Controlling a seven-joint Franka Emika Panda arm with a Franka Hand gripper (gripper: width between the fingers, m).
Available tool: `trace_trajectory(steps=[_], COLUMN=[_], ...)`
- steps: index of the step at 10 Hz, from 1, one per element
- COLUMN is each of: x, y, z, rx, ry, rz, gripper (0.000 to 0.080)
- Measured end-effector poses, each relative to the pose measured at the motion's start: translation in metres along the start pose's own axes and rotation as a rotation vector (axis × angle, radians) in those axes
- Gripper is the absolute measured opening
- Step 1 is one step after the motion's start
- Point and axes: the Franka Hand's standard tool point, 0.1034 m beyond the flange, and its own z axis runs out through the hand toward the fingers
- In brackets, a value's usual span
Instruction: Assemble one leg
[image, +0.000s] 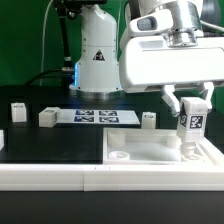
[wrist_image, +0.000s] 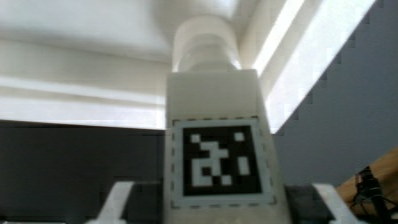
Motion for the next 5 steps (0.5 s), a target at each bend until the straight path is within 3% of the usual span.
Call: trace_trajectory(steps=[5], x=[0.0068], y=[-0.0011], z=[0.0051], rx=[0.0], ry=[0.022], rz=[0.001], gripper=[0.0291])
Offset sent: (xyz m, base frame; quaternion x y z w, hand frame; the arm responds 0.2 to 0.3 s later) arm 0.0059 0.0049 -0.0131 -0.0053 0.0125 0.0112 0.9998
